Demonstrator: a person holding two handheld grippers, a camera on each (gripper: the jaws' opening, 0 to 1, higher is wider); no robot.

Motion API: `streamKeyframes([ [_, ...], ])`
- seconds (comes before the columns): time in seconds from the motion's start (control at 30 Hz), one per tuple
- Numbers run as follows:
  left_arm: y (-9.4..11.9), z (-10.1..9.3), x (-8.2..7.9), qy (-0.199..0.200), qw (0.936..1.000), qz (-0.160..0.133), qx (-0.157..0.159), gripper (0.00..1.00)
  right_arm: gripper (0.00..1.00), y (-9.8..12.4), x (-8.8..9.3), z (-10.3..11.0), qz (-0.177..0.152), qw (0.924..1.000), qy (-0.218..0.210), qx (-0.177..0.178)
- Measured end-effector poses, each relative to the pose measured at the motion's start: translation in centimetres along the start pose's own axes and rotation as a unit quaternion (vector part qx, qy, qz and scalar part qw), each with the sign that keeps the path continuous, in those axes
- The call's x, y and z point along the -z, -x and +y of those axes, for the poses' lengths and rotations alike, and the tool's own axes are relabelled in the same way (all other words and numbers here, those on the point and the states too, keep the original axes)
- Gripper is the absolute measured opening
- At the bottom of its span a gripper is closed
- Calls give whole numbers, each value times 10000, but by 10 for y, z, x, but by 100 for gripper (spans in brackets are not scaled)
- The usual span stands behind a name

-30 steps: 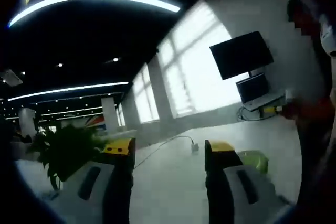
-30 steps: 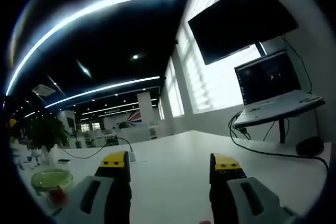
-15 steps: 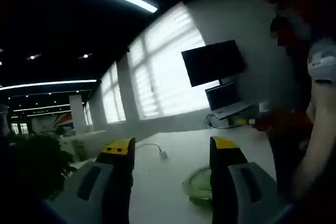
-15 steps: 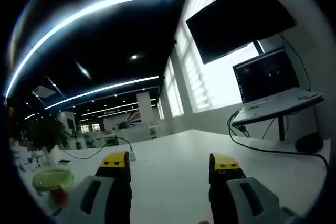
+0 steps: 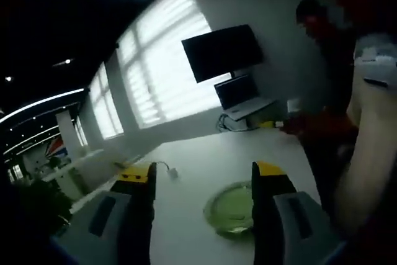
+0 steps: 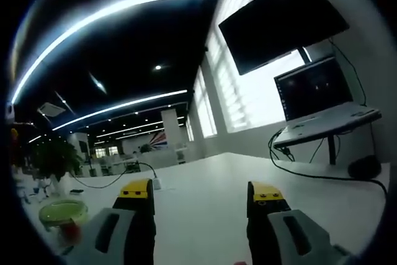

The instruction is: Open container latches remove lid place lid upside down on tabletop take tomato from container place on tabletop

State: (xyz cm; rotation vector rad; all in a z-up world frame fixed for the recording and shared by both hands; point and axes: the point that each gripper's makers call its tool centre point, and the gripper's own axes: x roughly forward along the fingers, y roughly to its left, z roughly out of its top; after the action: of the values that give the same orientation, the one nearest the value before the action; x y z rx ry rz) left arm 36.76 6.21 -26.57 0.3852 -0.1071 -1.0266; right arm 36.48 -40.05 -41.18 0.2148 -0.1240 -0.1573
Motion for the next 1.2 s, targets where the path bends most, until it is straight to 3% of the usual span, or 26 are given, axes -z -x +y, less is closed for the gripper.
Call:
streamKeyframes([
  [0.4, -35, -32, 43, 72, 9924, 858, 880, 62, 54, 4, 7, 0, 54, 10000, -43, 7],
  [0.63, -53, -36, 62, 73, 9885, 1150, 981, 62, 54, 5, 11, -1, 93, 9999, -49, 22],
  [0.8, -64, -50, 81, 24, 9802, 1504, 1289, 63, 54, 6, 16, -1, 142, 9998, -103, 20],
  [1.1, -83, -64, 98, 66, 9714, 1779, 1573, 63, 54, 5, 18, 1, 154, 9997, -185, -8],
  [1.2, -87, -69, 110, 23, 9650, 1994, 1705, 64, 54, 4, 19, 1, 158, 9997, -188, -16],
])
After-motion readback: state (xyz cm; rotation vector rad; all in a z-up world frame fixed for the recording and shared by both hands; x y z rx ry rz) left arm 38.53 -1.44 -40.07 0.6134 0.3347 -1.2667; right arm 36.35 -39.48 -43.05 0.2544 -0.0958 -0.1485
